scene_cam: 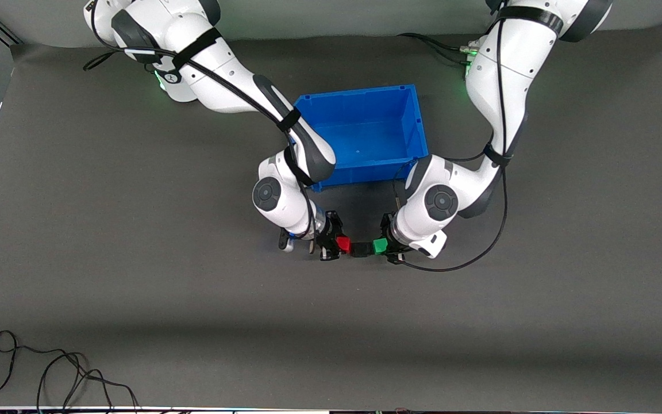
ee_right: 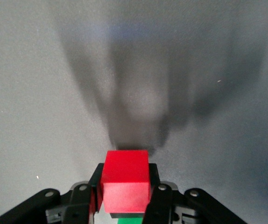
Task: Attach green and red cubes to black cube
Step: 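Press the green and red cubes against the black cube's sides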
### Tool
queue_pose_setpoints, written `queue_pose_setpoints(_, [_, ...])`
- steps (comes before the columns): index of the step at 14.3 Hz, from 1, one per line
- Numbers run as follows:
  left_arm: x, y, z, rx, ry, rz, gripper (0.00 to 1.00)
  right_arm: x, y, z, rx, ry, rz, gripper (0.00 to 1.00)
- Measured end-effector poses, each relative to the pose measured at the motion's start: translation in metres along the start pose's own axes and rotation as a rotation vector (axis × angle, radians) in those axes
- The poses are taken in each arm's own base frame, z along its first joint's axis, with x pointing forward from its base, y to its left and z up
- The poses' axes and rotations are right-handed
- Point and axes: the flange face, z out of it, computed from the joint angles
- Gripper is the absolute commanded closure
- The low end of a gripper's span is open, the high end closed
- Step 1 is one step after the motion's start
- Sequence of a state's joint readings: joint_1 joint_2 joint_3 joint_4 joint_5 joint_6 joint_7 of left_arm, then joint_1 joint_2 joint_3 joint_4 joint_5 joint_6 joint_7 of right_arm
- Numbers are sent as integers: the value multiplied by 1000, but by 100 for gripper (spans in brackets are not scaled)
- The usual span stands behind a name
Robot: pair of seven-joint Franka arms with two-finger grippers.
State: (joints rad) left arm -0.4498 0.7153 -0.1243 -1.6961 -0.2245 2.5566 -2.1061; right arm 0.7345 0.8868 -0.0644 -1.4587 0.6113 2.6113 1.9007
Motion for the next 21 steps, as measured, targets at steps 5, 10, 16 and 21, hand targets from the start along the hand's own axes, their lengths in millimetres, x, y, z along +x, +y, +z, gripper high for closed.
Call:
queue_pose_setpoints(5, [5, -2, 18, -18, -4, -3, 100, -1, -3, 6, 6, -3, -3, 75])
queue_pose_setpoints(10, [2, -4, 19, -24, -8, 2, 100, -1, -5, 11, 20, -7, -4, 75])
queue_pose_setpoints(16, [-5, -10, 20, -23, -7, 17, 100, -3, -8, 12, 27, -12, -7, 72])
queue_pose_setpoints(21, [-6, -12, 21, -23, -8, 20, 100, -7, -8, 17, 33, -7, -29, 0])
